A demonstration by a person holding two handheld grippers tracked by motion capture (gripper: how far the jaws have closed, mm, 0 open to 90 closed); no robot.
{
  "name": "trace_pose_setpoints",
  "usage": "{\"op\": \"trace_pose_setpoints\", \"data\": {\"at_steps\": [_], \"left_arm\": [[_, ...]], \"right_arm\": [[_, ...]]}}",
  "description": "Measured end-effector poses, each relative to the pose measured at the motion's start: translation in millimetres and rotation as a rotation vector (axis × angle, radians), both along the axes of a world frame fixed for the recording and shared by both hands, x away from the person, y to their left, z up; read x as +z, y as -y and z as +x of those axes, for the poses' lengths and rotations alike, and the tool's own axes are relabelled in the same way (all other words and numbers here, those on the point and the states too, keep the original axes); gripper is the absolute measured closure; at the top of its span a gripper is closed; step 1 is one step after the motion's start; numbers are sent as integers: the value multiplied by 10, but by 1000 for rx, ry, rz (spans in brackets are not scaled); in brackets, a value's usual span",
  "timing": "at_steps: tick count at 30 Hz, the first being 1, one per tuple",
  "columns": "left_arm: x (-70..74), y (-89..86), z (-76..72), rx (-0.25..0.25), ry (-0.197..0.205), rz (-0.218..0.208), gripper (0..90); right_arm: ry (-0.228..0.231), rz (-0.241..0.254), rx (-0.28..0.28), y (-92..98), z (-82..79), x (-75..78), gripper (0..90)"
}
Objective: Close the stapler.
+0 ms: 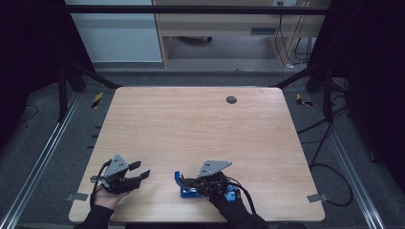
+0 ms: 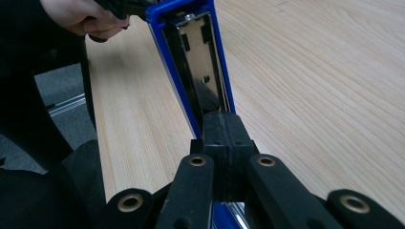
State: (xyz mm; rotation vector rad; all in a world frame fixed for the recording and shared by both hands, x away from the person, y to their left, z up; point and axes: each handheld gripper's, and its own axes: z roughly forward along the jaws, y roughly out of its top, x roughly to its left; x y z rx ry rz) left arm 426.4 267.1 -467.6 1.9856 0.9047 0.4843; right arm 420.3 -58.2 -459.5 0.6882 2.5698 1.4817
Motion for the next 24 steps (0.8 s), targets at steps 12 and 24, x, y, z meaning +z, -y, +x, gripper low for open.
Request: {"op": "trace_pose_setpoints", "data": {"at_steps": [12,24], "left_arm": [[3,-2,-3,-1,1,-2,466],[7,-2,-12,0,4,-5,465]], "right_arm": [[-8,-2,-12,114,-3,11,900],[-4,17,-22,256,-20,71,900]]}}
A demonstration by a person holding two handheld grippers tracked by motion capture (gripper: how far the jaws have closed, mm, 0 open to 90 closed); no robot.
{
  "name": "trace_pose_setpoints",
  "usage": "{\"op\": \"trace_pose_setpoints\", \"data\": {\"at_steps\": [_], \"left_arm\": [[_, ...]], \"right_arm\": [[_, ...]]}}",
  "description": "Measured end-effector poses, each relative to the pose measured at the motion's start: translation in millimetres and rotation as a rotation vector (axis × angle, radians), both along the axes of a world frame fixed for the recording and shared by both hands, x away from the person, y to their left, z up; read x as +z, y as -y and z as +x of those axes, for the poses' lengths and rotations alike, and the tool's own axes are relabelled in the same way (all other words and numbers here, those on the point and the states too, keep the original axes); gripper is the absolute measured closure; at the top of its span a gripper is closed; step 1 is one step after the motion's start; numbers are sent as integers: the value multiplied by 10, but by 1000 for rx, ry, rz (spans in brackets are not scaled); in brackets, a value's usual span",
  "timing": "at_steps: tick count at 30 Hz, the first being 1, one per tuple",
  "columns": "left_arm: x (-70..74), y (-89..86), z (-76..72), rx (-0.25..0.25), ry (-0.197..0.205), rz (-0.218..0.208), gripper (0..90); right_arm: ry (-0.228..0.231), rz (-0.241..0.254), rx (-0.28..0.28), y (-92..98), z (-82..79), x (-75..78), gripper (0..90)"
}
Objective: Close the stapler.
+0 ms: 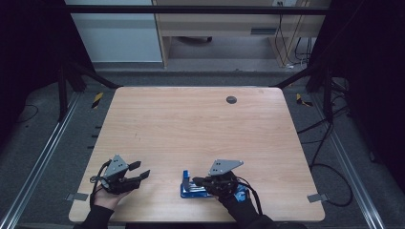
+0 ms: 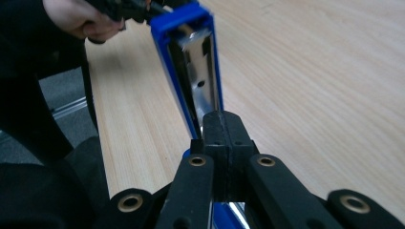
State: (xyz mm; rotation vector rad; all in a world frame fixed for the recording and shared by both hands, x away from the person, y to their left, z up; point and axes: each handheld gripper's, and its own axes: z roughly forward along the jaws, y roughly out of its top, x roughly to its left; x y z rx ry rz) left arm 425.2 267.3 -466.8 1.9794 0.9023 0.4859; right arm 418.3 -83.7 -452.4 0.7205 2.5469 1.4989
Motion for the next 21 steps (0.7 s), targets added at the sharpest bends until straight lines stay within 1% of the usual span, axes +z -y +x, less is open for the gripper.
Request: {"op": "trace_pose_setpoints", "data": {"at_steps": [4,13,15,21], "left_arm": [[0,2,2,2,-2,1,465],[-5,12,7,0,-4,7,462],[-5,12,9,1,-4,5,462],[-11,22,13,0,-7,6,460]], "right_arm": [[23,26,-18,46,10,85,900],[77,80,-48,76,56,294,900],[86,88,-50,60,64,340,900],[111,109,-26,-25,58,480,900]]}}
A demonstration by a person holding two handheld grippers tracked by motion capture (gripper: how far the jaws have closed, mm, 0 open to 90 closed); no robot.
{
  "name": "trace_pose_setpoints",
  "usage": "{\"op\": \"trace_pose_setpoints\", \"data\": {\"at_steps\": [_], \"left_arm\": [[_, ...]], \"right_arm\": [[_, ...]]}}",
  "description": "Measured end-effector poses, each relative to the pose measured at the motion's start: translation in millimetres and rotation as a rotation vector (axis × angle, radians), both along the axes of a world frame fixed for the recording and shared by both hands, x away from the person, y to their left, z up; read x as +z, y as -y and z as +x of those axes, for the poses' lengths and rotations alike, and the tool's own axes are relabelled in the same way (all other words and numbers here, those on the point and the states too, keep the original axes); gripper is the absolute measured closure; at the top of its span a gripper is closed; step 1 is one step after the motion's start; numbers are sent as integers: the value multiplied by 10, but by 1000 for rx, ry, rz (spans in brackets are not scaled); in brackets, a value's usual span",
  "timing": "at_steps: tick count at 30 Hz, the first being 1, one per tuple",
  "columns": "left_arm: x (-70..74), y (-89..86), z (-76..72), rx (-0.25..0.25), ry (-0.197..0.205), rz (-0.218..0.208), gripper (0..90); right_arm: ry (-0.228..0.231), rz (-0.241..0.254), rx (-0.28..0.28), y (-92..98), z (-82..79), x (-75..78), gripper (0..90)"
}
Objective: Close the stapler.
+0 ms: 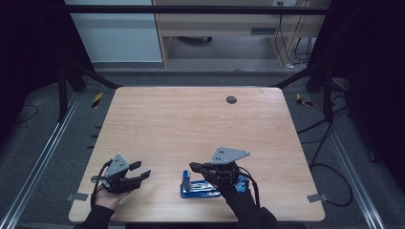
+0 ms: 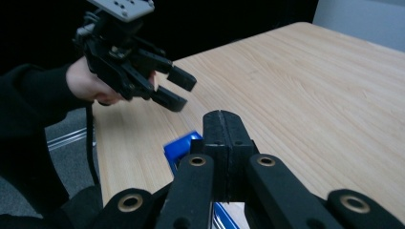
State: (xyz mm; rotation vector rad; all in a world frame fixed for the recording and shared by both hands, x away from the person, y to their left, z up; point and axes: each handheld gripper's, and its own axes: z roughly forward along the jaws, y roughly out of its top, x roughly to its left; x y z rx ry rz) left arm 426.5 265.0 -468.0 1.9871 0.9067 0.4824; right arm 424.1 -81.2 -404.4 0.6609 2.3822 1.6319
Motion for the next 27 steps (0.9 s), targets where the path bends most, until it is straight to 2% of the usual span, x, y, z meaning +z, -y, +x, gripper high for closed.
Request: {"op": "trace_pose_setpoints", "data": {"at_steps": [6,10,13,21,27], "left_arm": [[1,2,6,3,-2,0,459],[6,0,5,5,0,-2,459],[4,0,8,6,-2,1,458],[9,-1,9,11,1,0,459],[9,-5,3,7,4,0,459]], "right_arm": [[11,27,33,-111,-28,101,900],[7,0,78,-248,-64,82,900],[9,-30,82,-283,-77,50,900],[3,-51,67,-178,-84,4,900],[-19,-70,22,23,-69,-101,900]]}}
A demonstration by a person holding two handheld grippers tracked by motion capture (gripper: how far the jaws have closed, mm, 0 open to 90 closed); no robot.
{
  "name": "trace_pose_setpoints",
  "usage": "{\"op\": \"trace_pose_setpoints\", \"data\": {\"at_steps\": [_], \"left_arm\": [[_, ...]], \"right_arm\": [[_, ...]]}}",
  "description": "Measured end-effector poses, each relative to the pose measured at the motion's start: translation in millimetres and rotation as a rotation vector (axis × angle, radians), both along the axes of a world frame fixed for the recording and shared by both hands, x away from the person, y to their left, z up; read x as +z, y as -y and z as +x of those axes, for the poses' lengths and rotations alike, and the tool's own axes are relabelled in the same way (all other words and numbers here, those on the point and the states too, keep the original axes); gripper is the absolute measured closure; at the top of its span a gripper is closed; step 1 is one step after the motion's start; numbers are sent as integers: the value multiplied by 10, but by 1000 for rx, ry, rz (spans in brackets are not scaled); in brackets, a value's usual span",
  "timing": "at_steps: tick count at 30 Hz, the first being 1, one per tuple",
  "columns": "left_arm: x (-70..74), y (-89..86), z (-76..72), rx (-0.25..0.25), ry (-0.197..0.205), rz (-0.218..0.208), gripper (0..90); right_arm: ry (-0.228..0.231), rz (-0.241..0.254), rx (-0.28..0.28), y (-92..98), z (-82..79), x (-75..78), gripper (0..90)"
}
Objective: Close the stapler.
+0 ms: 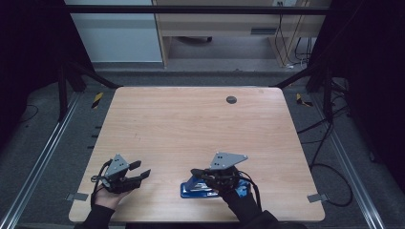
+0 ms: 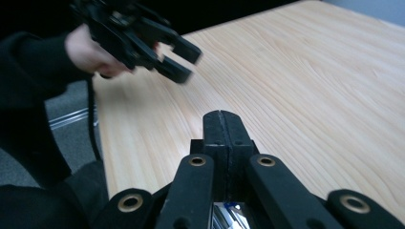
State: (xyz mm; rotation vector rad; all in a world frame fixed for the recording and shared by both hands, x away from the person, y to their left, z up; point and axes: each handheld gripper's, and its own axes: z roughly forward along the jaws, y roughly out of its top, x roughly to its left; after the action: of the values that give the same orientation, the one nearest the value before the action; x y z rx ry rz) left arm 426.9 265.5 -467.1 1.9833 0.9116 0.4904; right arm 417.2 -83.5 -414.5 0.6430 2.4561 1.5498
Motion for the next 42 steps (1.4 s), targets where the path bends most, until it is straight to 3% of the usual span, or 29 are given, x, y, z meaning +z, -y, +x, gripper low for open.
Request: {"op": "trace_pose_setpoints", "data": {"at_steps": [8,19,32,40,42], "left_arm": [[3,-1,-2,0,1,0,459],[9,3,-19,-4,5,3,459],[9,10,-28,-8,5,4,459],[7,16,-36,-11,5,7,458],[5,18,-35,-10,4,7,458]], "right_arm": [[-43,-26,-53,222,28,-158,900],[-83,-58,-71,392,11,-288,900],[-129,-105,-66,393,31,-438,900],[-131,-104,-73,409,32,-450,900],[-123,-122,-77,401,26,-461,900]]}}
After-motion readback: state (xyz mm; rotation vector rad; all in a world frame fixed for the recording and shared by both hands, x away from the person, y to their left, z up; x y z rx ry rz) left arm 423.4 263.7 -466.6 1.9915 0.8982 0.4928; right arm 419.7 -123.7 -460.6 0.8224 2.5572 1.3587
